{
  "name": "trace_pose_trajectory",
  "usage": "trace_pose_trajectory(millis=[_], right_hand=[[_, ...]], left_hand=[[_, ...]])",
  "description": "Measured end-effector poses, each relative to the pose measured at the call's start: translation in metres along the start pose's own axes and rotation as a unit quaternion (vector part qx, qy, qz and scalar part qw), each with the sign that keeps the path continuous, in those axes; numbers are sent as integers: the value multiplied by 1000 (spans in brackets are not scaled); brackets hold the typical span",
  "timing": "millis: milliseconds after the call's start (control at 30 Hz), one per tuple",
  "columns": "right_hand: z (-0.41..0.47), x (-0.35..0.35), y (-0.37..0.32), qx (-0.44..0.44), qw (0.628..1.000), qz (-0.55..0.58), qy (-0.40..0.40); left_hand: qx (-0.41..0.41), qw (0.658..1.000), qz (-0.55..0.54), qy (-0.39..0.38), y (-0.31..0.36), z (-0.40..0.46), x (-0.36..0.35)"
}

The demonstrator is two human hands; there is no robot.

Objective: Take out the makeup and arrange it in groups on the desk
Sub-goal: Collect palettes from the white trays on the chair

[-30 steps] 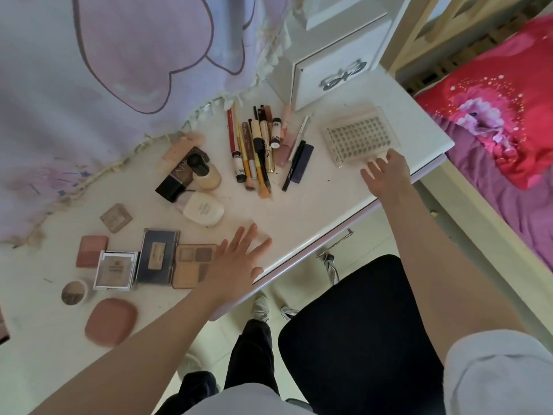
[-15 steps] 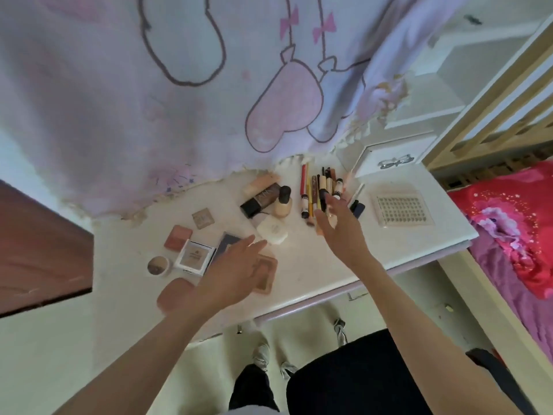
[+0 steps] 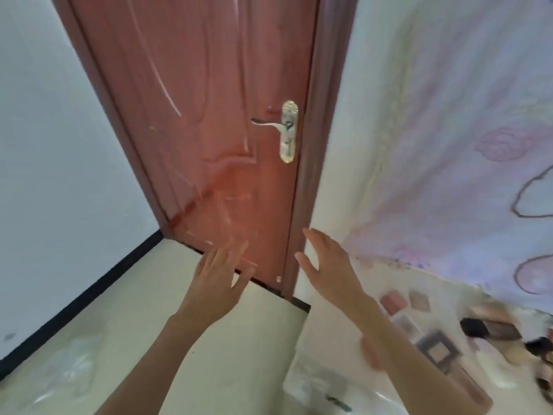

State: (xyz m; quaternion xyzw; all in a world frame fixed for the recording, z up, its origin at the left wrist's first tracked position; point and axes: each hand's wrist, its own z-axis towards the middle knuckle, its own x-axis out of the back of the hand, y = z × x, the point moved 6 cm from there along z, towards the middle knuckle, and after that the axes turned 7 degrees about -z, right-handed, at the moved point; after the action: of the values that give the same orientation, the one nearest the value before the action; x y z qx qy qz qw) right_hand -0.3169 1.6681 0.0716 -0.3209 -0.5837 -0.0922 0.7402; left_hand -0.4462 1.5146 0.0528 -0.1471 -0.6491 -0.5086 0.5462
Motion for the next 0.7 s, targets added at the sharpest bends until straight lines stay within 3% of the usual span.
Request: trace_pose_trajectory(millis=[133,333,533,700], right_hand=[[38,-53,-127,139,989,-16,-53],[47,-126,-314,348,931,-13,-107],[9,-196,-481,516,837,-31,-180],[-55,-234,-606,653,728,-4,-210]], left_hand=[[137,987,22,86,-99,-65,69],[333,921,31,198,-211,-193,141],[498,822,83,264,-274,-331,191],[622,701,99,335,-291,-435,216]])
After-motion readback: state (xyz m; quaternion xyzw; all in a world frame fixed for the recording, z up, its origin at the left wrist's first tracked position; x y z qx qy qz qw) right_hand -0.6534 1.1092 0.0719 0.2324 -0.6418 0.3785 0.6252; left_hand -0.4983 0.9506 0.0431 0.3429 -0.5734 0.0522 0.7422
